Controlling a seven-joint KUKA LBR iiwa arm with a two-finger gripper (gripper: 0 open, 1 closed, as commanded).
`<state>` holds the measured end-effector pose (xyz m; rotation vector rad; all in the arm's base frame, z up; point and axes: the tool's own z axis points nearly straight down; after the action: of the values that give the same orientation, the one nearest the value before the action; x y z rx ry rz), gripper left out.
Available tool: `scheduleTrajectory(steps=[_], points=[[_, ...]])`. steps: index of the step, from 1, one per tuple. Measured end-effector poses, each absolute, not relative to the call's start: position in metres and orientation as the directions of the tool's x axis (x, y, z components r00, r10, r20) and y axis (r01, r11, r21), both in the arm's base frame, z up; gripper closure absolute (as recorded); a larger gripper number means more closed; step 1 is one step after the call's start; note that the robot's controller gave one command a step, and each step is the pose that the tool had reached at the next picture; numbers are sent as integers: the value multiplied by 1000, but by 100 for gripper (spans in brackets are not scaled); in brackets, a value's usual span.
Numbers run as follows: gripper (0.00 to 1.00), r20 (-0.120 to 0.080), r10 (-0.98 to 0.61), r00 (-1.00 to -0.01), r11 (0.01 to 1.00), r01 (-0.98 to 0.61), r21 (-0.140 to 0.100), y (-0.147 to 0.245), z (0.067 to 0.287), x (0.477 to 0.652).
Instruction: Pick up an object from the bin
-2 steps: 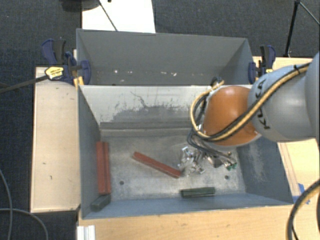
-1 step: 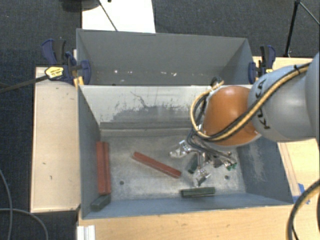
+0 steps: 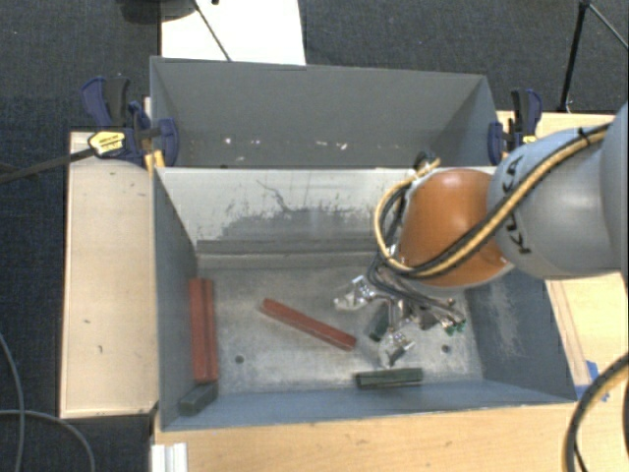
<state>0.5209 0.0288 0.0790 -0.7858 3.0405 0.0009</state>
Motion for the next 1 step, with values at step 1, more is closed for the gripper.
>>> scheduleTrajectory(steps=[1], points=[[100, -12, -494, -869, 869, -494, 0, 97, 75, 509]])
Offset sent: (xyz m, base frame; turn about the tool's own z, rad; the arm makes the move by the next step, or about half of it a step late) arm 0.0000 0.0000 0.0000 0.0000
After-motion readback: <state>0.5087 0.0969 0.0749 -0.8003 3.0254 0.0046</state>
